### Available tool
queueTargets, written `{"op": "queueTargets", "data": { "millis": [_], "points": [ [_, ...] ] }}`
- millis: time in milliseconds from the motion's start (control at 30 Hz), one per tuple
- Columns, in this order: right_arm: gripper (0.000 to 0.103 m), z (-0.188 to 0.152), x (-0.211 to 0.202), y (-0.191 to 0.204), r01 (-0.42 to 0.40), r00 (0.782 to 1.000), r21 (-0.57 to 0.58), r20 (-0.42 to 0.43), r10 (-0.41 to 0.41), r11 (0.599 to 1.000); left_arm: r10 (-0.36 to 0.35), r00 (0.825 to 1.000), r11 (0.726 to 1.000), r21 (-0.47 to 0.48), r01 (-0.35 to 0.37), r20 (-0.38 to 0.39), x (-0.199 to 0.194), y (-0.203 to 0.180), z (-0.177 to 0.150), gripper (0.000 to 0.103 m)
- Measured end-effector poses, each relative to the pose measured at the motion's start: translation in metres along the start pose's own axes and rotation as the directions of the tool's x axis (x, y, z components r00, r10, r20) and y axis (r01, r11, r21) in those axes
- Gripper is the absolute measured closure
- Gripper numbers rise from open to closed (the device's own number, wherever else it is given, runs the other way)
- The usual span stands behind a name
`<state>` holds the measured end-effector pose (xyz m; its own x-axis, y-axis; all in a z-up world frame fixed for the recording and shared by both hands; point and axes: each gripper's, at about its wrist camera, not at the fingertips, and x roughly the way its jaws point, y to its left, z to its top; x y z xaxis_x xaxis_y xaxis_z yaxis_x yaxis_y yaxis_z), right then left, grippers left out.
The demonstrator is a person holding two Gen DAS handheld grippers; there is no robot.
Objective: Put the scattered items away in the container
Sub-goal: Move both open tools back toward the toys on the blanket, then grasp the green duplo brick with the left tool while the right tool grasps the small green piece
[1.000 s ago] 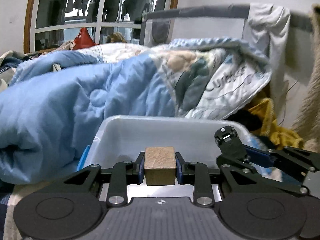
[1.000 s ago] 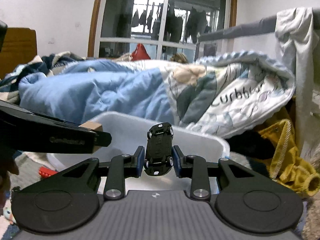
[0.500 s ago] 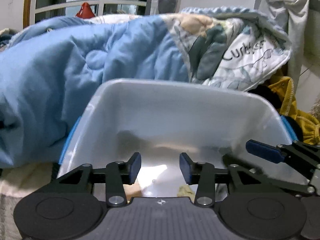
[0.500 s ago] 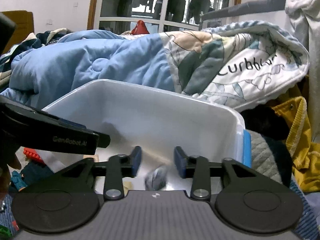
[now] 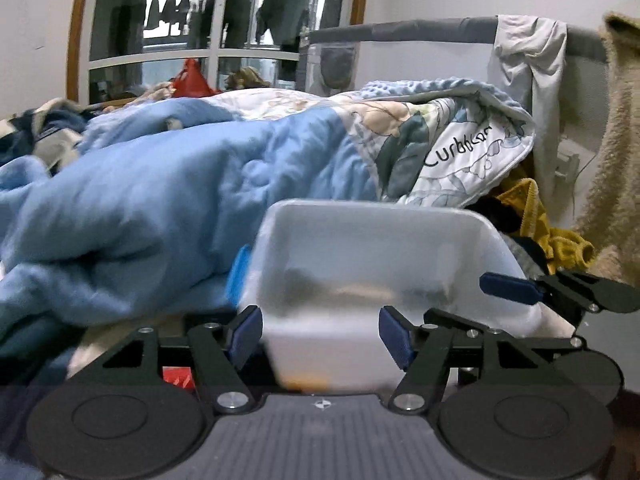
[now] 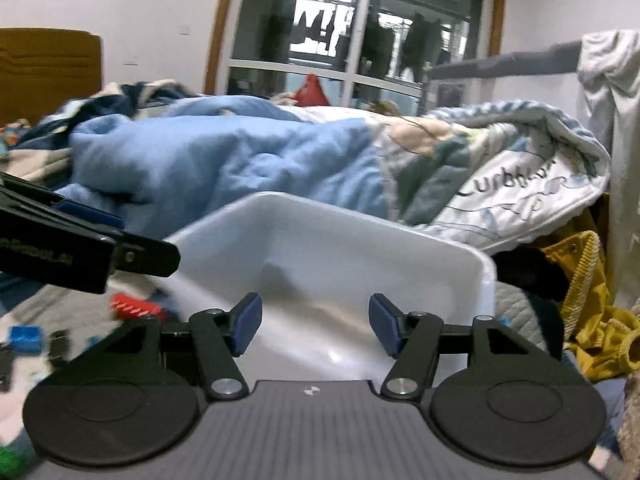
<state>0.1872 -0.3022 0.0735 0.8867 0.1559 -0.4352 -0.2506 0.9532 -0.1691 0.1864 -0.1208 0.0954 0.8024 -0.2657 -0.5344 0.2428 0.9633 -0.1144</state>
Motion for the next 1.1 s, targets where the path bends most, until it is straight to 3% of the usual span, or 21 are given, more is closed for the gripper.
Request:
{"op": "queueTargets", "data": {
  "millis": [200, 500, 700, 900, 967, 1000, 1033, 1067, 1100],
  "points": [
    [0.034, -0.023, -0.025, 0.041, -0.076, 0.997, -0.025, -0.014, 0.076, 0.997, 0.072, 0.997, 0.997, 0.032, -0.071, -0.013, -0.051, 0.018, -0.047, 0.032],
    [0.032, -0.064, -0.046, 0.085, -0.217, 0.976, -0.038, -0.035, 0.216, 0.975, 0.123, 0.990, 0.986, -0.107, -0.130, -0.069, -0.082, 0.049, -0.128, 0.030],
    [0.033, -0.083, -0.043, 0.100, -0.335, 0.941, -0.046, -0.073, 0.331, 0.941, 0.090, 0.987, 0.989, -0.104, -0.104, -0.130, -0.080, 0.034, -0.176, 0.030],
    [0.043, -0.087, -0.025, 0.118, -0.429, 0.897, -0.052, -0.137, 0.419, 0.902, 0.086, 0.986, 0.991, -0.094, -0.100, -0.143, -0.058, 0.022, -0.186, 0.030],
    [0.043, -0.087, -0.017, 0.125, -0.443, 0.888, -0.060, -0.166, 0.429, 0.894, 0.093, 0.984, 0.990, -0.096, -0.108, -0.154, -0.052, 0.021, -0.186, 0.032],
    [0.045, -0.088, -0.014, 0.128, -0.448, 0.884, -0.065, -0.177, 0.432, 0.891, 0.096, 0.982, 0.989, -0.096, -0.113, -0.163, -0.049, 0.022, -0.186, 0.039],
    [0.047, -0.088, -0.011, 0.131, -0.454, 0.880, -0.069, -0.188, 0.436, 0.888, 0.104, 0.979, 0.988, -0.098, -0.122, -0.173, -0.047, 0.023, -0.187, 0.052],
    [0.051, -0.088, -0.009, 0.133, -0.459, 0.877, -0.071, -0.199, 0.438, 0.886, 0.115, 0.976, 0.986, -0.102, -0.135, -0.185, -0.046, 0.026, -0.188, 0.058],
    [0.054, -0.088, -0.006, 0.135, -0.460, 0.874, -0.073, -0.210, 0.437, 0.885, 0.108, 0.975, 0.985, -0.115, -0.132, -0.193, -0.045, 0.030, -0.189, 0.058]
  ]
}}
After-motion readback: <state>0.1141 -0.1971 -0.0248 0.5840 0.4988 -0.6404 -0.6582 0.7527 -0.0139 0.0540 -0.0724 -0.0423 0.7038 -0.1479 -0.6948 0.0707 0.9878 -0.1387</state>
